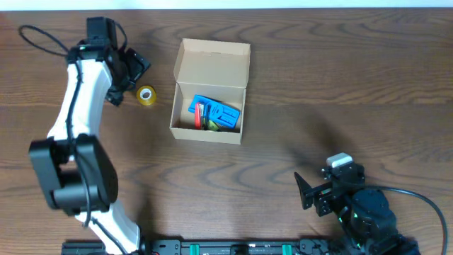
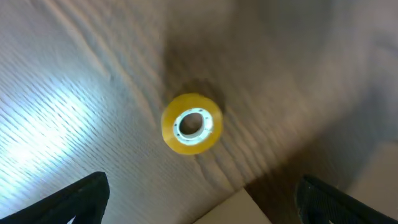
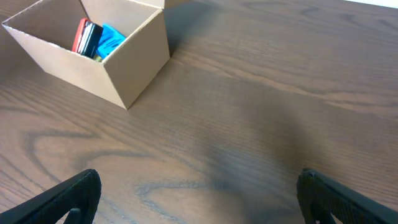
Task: Pack container
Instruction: 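Move left gripper to the yellow tape roll and grasp it, then carry the tape roll with left gripper over the box and lower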
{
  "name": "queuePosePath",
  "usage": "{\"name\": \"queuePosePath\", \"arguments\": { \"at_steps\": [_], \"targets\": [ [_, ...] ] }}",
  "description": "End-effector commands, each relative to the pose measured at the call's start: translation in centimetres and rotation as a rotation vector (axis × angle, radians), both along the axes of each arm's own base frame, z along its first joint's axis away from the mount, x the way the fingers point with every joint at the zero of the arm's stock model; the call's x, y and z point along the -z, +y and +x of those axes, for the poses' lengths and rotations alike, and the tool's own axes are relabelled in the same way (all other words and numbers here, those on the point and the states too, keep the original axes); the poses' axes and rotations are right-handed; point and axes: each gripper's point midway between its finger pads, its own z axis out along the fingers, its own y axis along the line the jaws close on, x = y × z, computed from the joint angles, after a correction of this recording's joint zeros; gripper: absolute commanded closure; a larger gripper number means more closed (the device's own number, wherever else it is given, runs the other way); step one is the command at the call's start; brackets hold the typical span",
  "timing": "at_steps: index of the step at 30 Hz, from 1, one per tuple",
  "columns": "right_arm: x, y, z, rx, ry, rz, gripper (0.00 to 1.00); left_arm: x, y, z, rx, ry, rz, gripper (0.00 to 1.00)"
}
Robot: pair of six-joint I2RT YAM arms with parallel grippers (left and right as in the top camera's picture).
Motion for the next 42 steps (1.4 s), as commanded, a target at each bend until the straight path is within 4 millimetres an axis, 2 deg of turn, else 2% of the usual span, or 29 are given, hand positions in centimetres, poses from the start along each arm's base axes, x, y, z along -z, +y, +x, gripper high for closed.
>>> {"name": "queuePosePath", "arguments": {
  "at_steps": [1, 5, 23, 24, 30, 35, 39, 42],
  "targets": [
    [0.1, -0.2, 0.0, 0.017, 0.003, 0.006, 0.01, 2.4, 0.0, -0.6, -0.155, 0.077, -0.052, 0.05],
    [0.1, -0.2, 0.0, 0.017, 0.003, 0.006, 0.01, 4.2, 0.0, -1.4, -0.223, 0.145, -0.066, 0.05],
    [0.1, -0.2, 0.0, 0.017, 0.003, 0.006, 0.01, 8.2, -0.1, -3.3, -0.331, 0.288, -0.079, 0.00],
    [0.1, -0.2, 0.0, 0.017, 0.003, 0.006, 0.01, 8.3, -0.1, -3.3, -0.337, 0.291, -0.080, 0.05],
    [0.1, -0.2, 0.0, 0.017, 0.003, 0.006, 0.01, 8.5, 0.2, -3.4, -0.363, 0.295, -0.071, 0.09],
    [0.1, -0.2, 0.0, 0.017, 0.003, 0.007, 0.01, 8.8, 0.4, -3.5, -0.372, 0.305, -0.069, 0.21],
    [0.1, -0.2, 0.0, 0.017, 0.003, 0.006, 0.01, 9.7, 0.1, -3.8, -0.369, 0.332, -0.077, 0.23],
    [0.1, -0.2, 0.0, 0.017, 0.003, 0.006, 0.01, 10.2, -0.1, -4.0, -0.368, 0.348, -0.089, 0.34]
  ]
}}
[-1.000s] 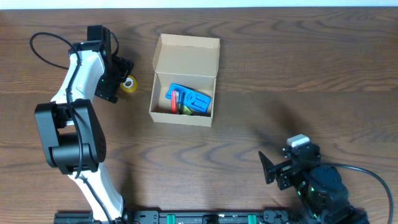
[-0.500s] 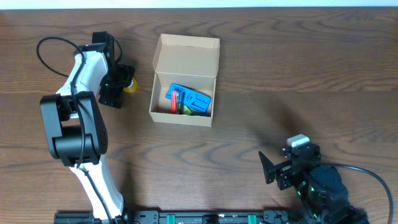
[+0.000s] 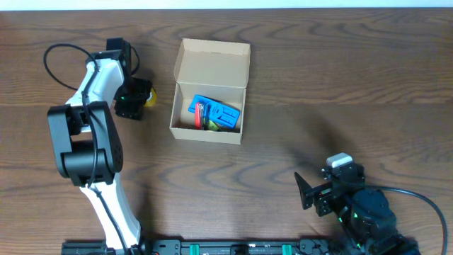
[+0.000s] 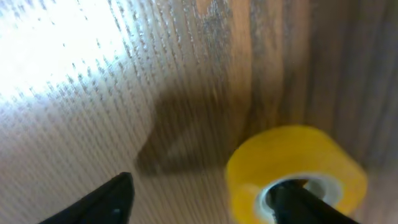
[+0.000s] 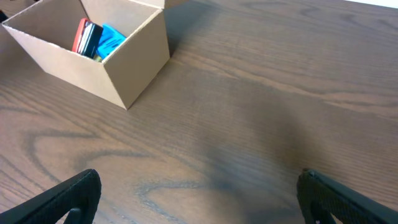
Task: Pack container
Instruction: 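Carry the tape roll with left gripper over the box and lower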
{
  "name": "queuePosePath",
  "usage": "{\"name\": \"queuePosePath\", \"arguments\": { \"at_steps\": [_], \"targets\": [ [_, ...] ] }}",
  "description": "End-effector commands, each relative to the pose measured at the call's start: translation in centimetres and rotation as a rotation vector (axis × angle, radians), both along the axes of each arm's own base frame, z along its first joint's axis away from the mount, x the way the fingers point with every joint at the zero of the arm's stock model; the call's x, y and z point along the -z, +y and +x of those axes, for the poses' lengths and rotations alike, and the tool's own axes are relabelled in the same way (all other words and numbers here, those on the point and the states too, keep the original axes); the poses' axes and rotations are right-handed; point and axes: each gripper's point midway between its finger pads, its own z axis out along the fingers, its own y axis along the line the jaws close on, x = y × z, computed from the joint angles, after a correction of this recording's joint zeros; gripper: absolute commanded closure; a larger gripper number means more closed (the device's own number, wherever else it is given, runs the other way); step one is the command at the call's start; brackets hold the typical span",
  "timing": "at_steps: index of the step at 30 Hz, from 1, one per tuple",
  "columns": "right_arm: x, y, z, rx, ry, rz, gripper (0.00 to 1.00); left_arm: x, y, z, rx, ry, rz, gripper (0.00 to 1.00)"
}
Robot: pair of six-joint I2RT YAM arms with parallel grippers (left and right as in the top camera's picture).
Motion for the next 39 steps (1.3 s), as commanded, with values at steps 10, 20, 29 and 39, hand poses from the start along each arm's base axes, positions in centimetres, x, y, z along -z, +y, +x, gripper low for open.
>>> {"name": "queuePosePath", "arguments": {
  "at_steps": [10, 20, 29, 39],
  "targets": [
    [0.2, -0.2, 0.0, 0.017, 0.004, 0.006, 0.01, 1.2, 0.1, -0.7, -0.008, 0.040, -0.007, 0.95],
    [0.2, -0.2, 0.0, 0.017, 0.004, 0.006, 0.01, -7.0, 0.0, 1.1, 0.079, -0.176, 0.020, 0.94],
    [0.2, -0.2, 0.0, 0.017, 0.004, 0.006, 0.01, -15.5, -6.0, 1.0, 0.496, -0.408, 0.083, 0.94],
    [0.2, -0.2, 0.0, 0.017, 0.004, 0.006, 0.01, -13.8, -15.3, -1.0, 0.781, -0.375, 0.038, 0.94]
  ]
}}
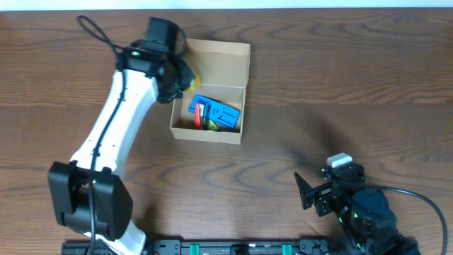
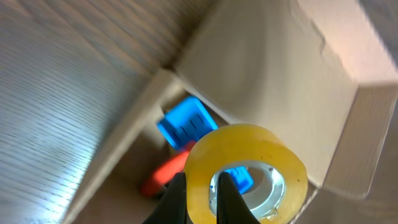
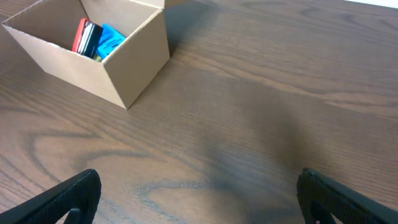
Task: Pack container
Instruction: 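Carry the tape roll with left gripper over the box and lower, then open left gripper to drop the tape roll, lift out of box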
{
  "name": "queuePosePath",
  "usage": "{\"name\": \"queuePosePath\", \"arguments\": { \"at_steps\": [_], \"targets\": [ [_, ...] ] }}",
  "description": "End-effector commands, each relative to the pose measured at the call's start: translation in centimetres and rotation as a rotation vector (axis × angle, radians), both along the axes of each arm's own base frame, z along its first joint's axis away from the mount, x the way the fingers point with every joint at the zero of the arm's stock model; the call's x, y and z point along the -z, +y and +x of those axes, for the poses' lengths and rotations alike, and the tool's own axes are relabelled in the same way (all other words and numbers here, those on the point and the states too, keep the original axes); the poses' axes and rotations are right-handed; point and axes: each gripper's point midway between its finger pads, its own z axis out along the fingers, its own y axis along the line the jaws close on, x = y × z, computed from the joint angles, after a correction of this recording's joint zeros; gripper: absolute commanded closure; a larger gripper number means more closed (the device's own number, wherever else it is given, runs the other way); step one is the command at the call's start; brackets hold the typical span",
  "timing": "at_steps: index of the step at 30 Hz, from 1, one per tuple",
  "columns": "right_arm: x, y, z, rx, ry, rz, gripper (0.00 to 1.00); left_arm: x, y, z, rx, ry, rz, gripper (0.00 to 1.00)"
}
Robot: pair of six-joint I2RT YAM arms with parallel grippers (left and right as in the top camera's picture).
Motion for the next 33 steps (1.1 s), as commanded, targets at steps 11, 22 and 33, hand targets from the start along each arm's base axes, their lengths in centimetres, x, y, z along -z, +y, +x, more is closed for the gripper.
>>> {"name": "queuePosePath", "arguments": {
  "at_steps": [11, 22, 33],
  "targets": [
    [0.1, -0.2, 0.0, 0.017, 0.003, 0.006, 0.01, 5.1, -6.9, -2.6, 0.218, 0.135, 0.004, 0.94],
    [0.1, -0.2, 0.0, 0.017, 0.003, 0.006, 0.01, 7.9, -8.8, -3.5, 0.298, 0.188, 0.026, 0.82],
    [0.1, -0.2, 0.0, 0.017, 0.003, 0.006, 0.01, 8.1, -8.7, -3.2, 0.294, 0.182, 0.036, 0.25]
  ]
}}
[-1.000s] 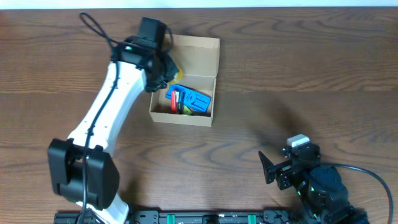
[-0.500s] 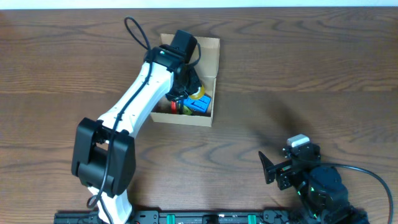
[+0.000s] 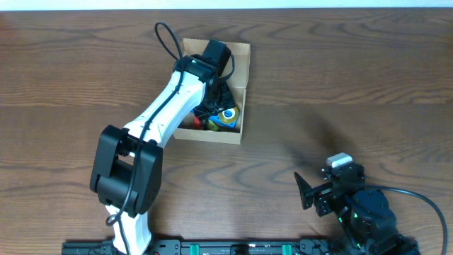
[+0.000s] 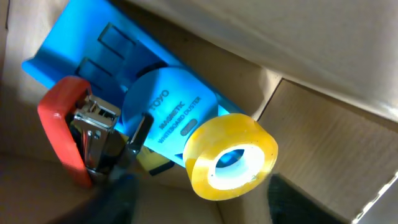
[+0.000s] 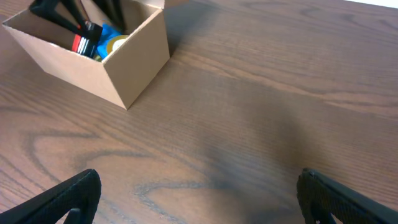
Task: Pack container
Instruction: 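Open left gripper to drop the tape roll, lift out of box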
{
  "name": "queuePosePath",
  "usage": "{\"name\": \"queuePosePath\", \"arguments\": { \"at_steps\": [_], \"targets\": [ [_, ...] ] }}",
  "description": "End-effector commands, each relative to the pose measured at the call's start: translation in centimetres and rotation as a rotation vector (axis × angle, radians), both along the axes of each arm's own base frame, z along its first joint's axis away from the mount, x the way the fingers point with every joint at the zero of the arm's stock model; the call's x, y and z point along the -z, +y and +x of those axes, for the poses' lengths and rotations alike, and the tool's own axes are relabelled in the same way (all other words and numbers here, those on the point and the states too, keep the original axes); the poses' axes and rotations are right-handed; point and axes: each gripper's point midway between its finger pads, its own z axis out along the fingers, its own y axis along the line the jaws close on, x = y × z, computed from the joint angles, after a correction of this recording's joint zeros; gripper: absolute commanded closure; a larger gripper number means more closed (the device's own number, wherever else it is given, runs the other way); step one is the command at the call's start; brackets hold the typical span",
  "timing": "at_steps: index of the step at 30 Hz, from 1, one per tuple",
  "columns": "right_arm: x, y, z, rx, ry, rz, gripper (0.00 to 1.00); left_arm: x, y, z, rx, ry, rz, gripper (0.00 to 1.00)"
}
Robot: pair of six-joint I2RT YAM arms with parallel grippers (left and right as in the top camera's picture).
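The open cardboard box (image 3: 212, 48) sits at the table's back middle. My left gripper (image 3: 218, 99) reaches down into it and stands open. A yellow tape roll (image 4: 233, 155) leans on a round blue duster (image 4: 165, 112) inside the box, between my spread left fingers (image 4: 118, 199) but free of them. A red stapler (image 4: 68, 134) lies beside the duster. The tape roll (image 3: 228, 115) also shows from overhead at the box's right side. My right gripper (image 3: 311, 193) rests open near the table's front right, holding nothing.
The box wall (image 4: 323, 124) stands close on the right of the left gripper. The box's lid flap (image 3: 223, 60) is folded back toward the far edge. In the right wrist view the box (image 5: 134, 68) is far off at upper left.
My left gripper was shut on the tape roll above the box's left rim. Now it is down inside the box and open, and the roll rests on the blue duster.
The tape roll lay on the table left of the box with my left gripper open above it. Then the gripper was down around the roll. Then it held the roll over the box's rim. Now the roll lies in the box, released. The right arm stayed still.
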Motion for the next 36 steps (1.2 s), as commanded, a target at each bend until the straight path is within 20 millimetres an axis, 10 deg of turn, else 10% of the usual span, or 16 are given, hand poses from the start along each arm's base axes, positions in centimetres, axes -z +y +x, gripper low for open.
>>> {"name": "queuePosePath", "arguments": {
  "at_steps": [1, 5, 23, 36],
  "targets": [
    [0.1, -0.2, 0.0, 0.017, 0.003, 0.006, 0.01, -0.1, 0.1, 0.2, -0.002, -0.012, 0.010, 0.25],
    [0.1, -0.2, 0.0, 0.017, 0.003, 0.006, 0.01, -2.4, 0.0, 0.8, -0.005, -0.082, -0.015, 0.03],
    [0.1, -0.2, 0.0, 0.017, 0.003, 0.006, 0.01, -20.4, 6.2, -1.2, -0.041, -0.539, -0.060, 0.05],
    [0.1, -0.2, 0.0, 0.017, 0.003, 0.006, 0.01, -19.0, 8.9, -4.2, -0.055, -0.439, 0.064, 0.05]
  ]
}}
